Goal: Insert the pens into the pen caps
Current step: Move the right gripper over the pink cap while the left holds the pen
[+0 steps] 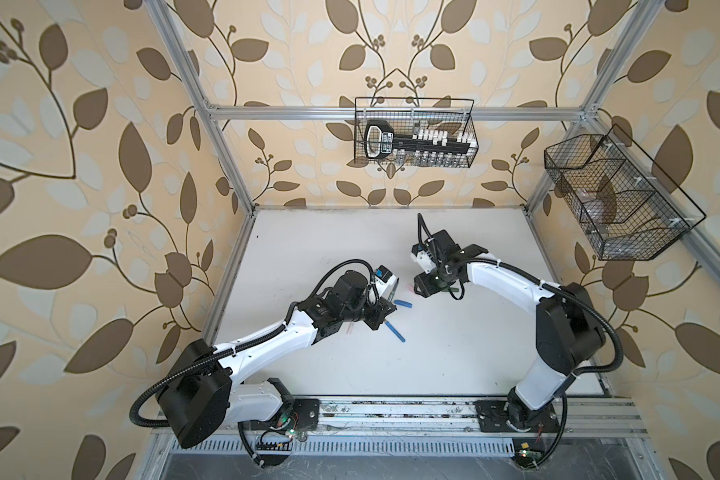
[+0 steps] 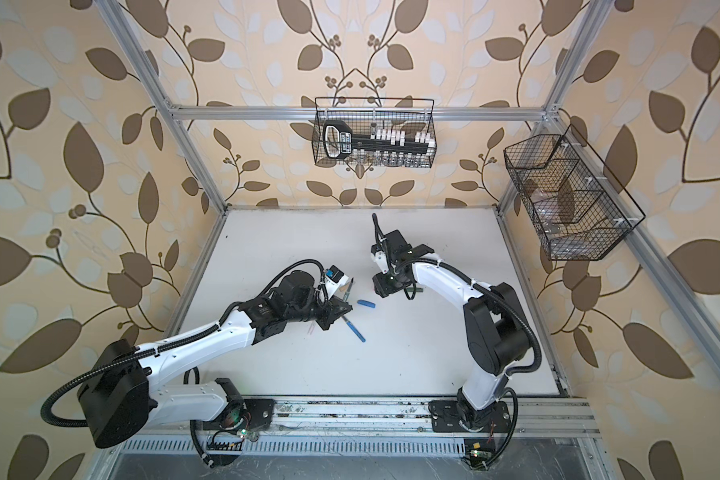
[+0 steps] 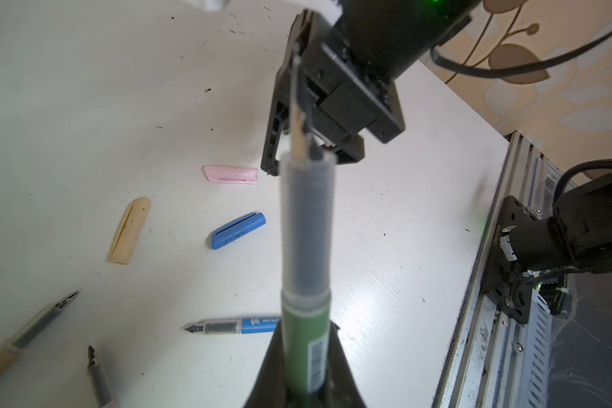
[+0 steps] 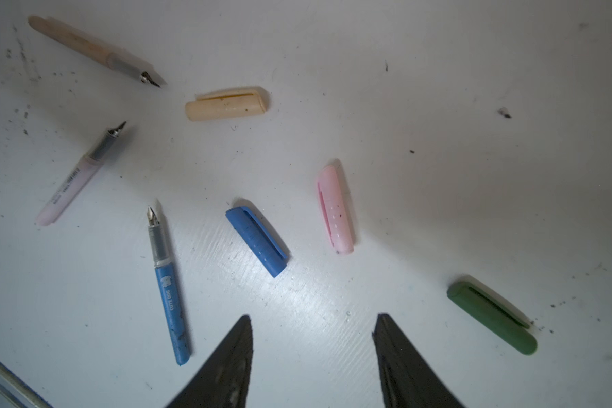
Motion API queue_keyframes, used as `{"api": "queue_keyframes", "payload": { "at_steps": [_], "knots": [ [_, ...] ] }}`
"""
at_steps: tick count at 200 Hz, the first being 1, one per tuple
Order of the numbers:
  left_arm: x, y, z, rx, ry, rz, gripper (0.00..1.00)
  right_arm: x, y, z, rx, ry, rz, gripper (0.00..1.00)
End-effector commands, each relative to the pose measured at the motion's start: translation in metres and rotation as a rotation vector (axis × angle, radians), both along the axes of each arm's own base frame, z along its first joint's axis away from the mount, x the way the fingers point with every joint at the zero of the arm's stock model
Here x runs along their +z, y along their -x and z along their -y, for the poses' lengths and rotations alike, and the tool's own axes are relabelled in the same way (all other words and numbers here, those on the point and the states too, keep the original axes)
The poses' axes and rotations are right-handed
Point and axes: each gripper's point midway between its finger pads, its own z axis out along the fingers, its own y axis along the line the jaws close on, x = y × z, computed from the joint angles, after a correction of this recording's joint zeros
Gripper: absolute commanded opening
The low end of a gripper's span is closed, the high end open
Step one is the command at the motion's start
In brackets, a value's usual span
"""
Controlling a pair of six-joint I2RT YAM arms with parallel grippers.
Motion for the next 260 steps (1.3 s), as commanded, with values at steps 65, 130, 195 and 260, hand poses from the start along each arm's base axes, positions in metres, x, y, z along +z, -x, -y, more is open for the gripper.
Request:
{"api": "queue_keyframes", "payload": {
  "at_steps": [65,130,195,260],
  "knots": [
    [0.017,0.005,0.004,-0.017,0.055,0.059,0.0,-0.039,-0.025,-0.02,0.067,0.132,-0.021,0.52],
    [0.02,0.005,0.002,-0.009,0.061,0.072,0.0,-0.053,-0.037,-0.011,-0.003,0.132,-0.016,0.44],
    [0.018,0.004,0.001,-0.001,0.058,0.078,0.0,-0.051,-0.042,0.005,-0.057,0.149,-0.004,0.39],
    [0.017,0.003,0.001,0.002,0.051,0.076,0.0,-0.034,-0.042,0.001,-0.03,0.08,0.031,0.41]
  ]
}}
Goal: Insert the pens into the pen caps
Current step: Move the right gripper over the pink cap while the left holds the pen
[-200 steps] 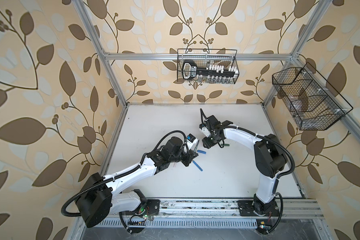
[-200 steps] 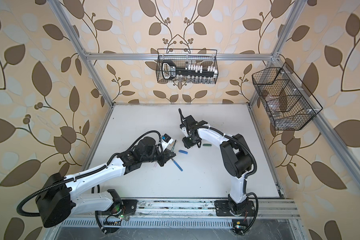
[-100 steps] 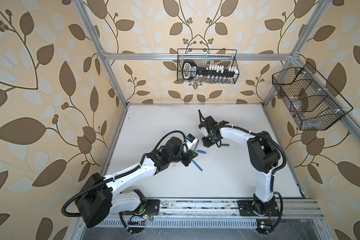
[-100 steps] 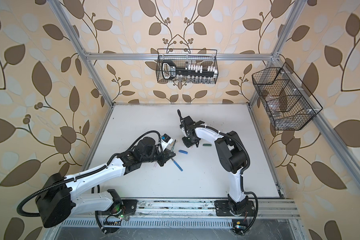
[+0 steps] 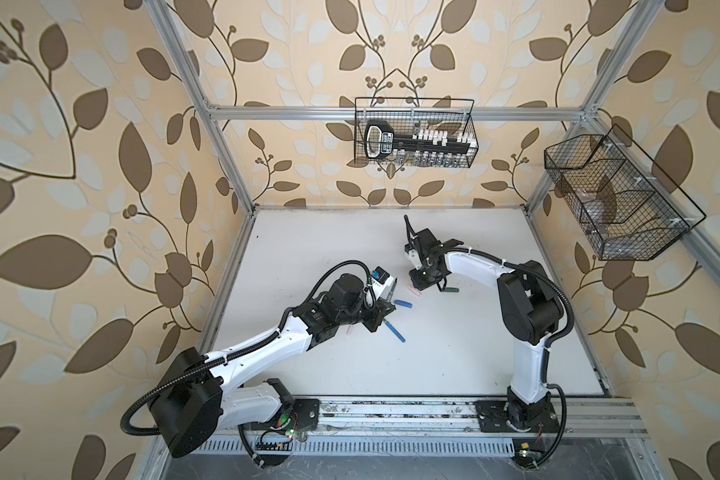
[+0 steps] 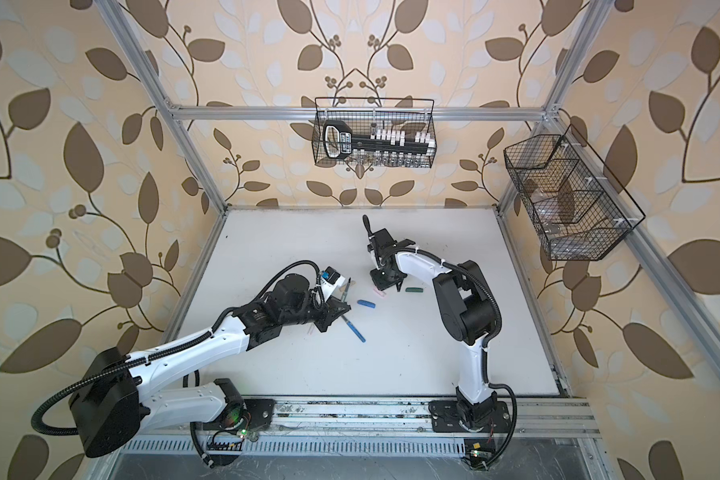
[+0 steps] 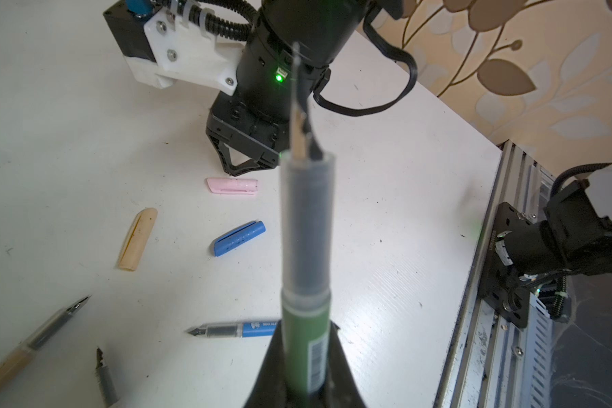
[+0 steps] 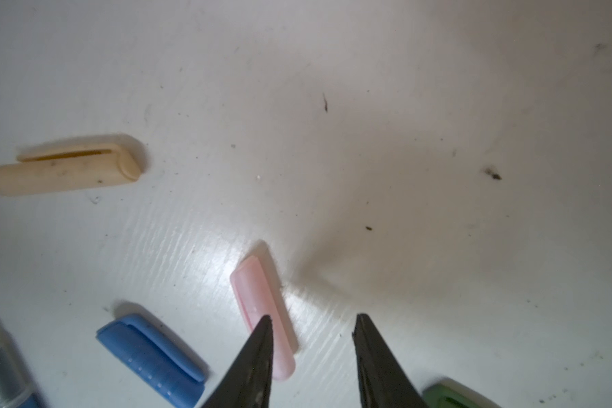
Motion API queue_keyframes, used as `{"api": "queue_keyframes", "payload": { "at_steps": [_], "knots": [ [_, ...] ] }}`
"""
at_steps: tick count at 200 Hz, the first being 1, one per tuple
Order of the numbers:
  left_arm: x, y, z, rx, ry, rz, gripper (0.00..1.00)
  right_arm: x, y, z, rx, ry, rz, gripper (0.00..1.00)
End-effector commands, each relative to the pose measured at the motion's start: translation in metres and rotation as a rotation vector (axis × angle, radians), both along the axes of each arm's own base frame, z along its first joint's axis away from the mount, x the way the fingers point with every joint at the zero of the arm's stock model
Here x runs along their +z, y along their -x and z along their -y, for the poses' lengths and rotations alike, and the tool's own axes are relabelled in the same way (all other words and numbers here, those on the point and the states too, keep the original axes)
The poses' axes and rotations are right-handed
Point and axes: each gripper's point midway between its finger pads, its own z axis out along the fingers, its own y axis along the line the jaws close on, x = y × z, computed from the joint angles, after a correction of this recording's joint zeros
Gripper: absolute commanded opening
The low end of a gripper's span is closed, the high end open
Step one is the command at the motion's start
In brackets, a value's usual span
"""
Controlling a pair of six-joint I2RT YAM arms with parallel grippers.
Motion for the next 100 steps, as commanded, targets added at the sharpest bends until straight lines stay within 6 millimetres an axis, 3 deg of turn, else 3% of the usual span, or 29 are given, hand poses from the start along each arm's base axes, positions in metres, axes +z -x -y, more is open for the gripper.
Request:
{"api": "queue_keyframes", "payload": {
  "at_steps": [1,33,100],
  "knots": [
    [0.009,0.001,0.004,-0.007,0.025,0.032,0.0,0.015,0.008,-0.01,0.055,-0.053,0.028,0.41],
    [0.011,0.002,0.003,-0.007,0.032,0.036,0.0,0.01,0.017,-0.031,0.149,-0.038,0.016,0.45],
    [0.011,0.001,0.003,-0.004,0.03,0.038,0.0,-0.012,0.009,-0.018,0.106,0.053,-0.003,0.44]
  ]
}}
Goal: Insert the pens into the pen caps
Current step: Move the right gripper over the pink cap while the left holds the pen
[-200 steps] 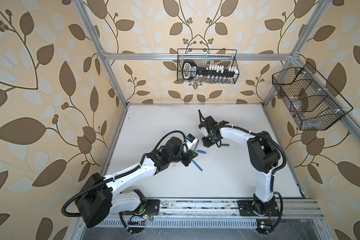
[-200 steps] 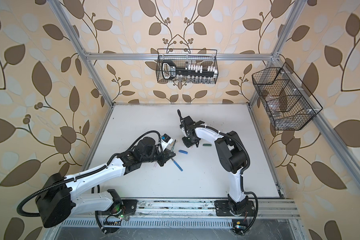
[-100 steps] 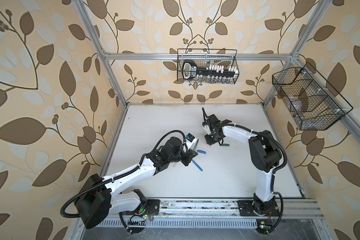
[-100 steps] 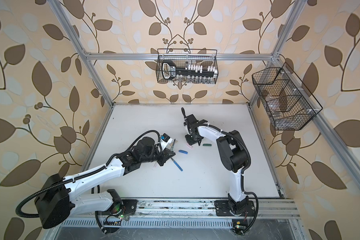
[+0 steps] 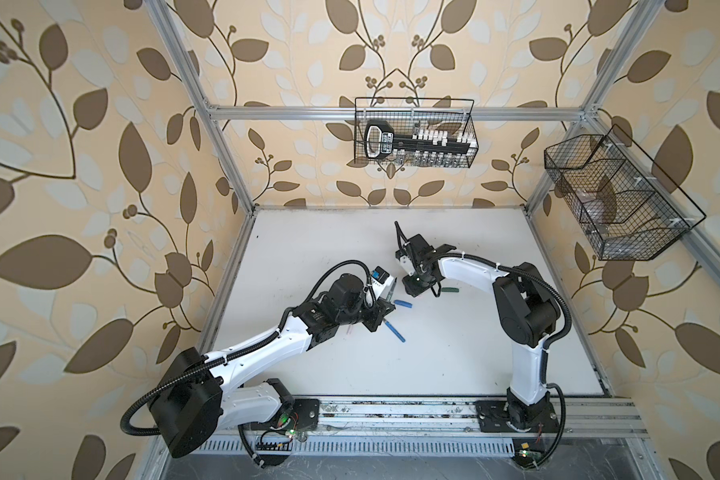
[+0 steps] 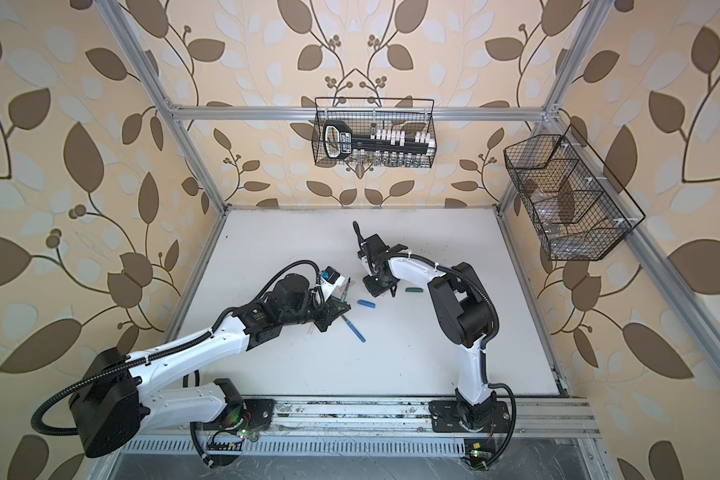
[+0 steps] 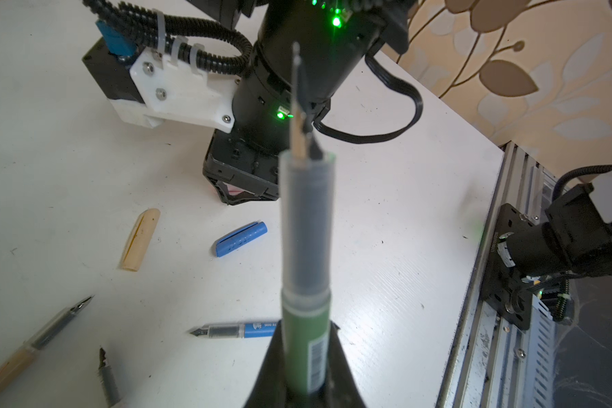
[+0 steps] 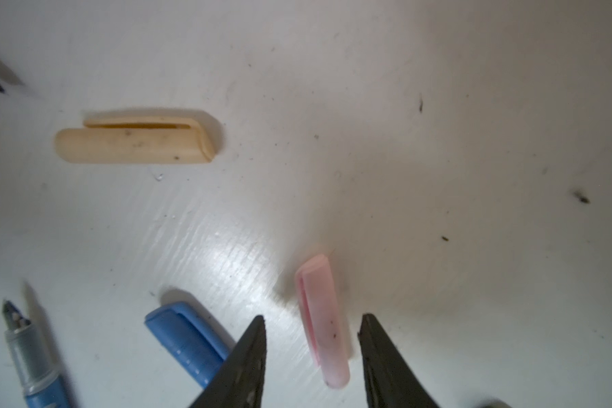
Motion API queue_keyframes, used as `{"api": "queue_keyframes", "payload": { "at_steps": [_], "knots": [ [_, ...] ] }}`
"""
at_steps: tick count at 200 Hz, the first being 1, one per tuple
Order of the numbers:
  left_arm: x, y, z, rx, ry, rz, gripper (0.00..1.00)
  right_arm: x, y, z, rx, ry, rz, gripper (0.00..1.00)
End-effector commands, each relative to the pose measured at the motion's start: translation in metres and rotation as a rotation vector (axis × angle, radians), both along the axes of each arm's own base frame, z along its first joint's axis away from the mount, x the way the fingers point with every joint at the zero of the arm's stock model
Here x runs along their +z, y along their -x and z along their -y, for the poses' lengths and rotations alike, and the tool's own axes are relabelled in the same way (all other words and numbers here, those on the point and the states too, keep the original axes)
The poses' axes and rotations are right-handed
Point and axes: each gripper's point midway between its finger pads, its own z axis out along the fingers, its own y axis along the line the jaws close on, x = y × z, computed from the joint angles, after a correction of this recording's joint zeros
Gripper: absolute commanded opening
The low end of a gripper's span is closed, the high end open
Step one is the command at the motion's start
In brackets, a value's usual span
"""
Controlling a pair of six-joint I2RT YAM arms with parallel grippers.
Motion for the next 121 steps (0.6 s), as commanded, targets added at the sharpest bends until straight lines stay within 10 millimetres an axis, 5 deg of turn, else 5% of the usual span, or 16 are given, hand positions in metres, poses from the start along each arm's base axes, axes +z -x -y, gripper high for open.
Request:
{"api": "queue_keyframes", "payload": {
  "at_steps": [1,49,121],
  "knots": [
    [0.011,0.002,0.003,-0.007,0.031,0.036,0.0,-0.004,-0.007,0.006,0.001,0.04,0.005,0.44],
    [0.01,0.001,0.002,-0.005,0.024,0.036,0.0,-0.005,-0.013,0.023,-0.061,0.013,-0.001,0.41],
    [0.008,0.002,0.003,-0.011,0.022,0.028,0.0,-0.003,-0.008,0.011,-0.05,-0.043,-0.032,0.44]
  ]
}}
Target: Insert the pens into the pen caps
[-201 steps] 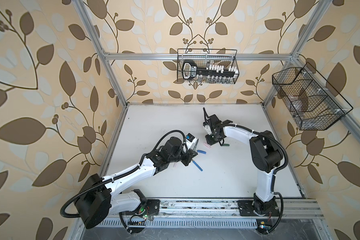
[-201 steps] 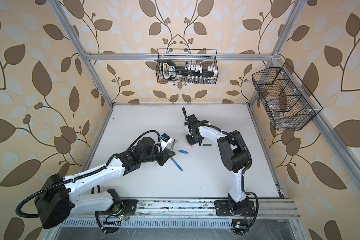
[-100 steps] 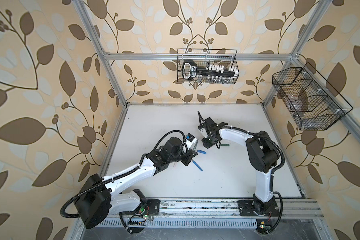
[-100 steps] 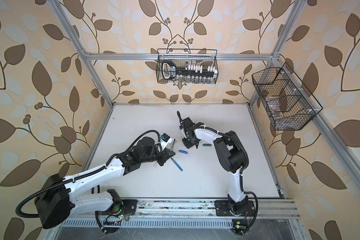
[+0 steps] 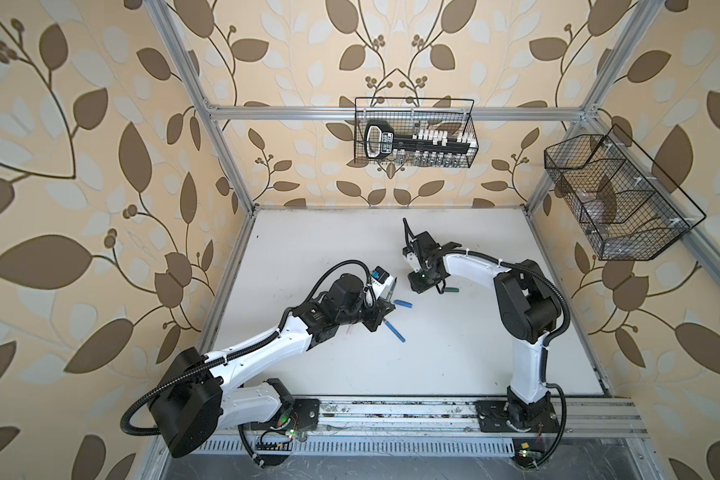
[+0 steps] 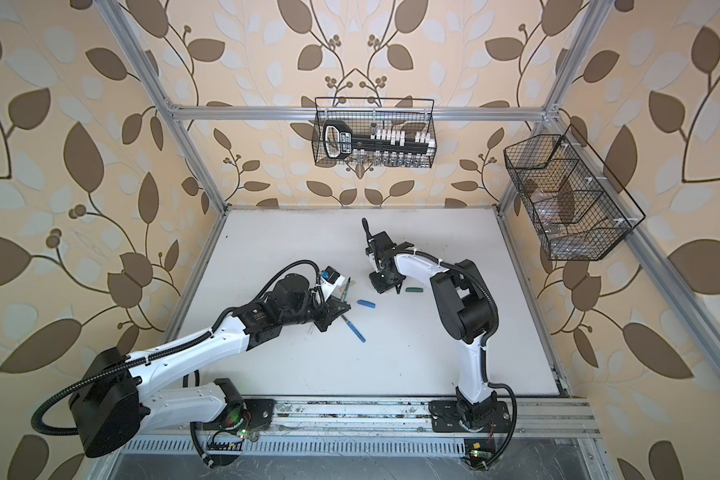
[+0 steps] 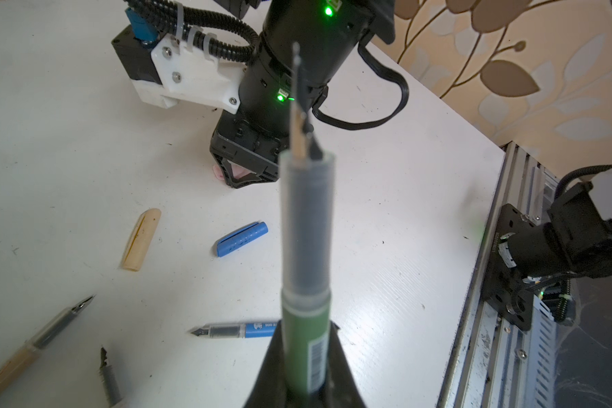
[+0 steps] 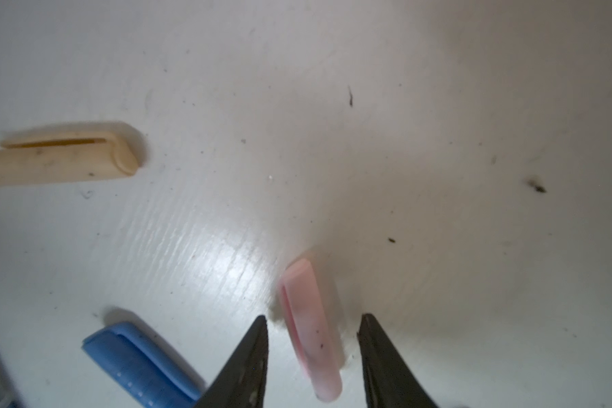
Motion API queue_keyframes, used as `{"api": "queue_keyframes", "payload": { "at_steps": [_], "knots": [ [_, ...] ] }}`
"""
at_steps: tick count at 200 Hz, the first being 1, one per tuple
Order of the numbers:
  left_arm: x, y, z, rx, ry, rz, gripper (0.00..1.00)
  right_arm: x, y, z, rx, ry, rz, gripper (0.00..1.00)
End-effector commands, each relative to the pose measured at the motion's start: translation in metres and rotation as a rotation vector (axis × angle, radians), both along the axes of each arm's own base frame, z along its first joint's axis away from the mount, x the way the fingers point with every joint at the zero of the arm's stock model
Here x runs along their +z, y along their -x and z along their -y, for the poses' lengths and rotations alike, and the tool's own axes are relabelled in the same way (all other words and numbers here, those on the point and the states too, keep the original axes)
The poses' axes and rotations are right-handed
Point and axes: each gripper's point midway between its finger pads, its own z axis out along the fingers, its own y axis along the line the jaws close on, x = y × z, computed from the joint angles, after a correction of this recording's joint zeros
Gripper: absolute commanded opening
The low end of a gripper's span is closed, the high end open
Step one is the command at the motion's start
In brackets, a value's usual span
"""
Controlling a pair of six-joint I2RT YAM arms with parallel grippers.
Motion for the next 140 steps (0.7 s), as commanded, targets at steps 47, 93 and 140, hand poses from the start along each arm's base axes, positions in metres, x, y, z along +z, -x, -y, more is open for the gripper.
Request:
{"api": "queue_keyframes", "payload": {
  "at_steps": [47,93,140],
  "knots": [
    [0.007,0.002,0.004,-0.015,0.023,0.026,0.0,-0.008,0.002,-0.014,0.046,-0.025,-0.039,0.47],
    [0.008,0.002,0.004,-0.014,0.021,0.024,0.0,-0.01,-0.001,-0.038,0.1,-0.082,-0.045,0.48],
    [0.011,0.002,0.002,-0.008,0.021,0.036,0.0,-0.011,0.017,-0.04,0.126,-0.097,-0.086,0.48]
  ]
}}
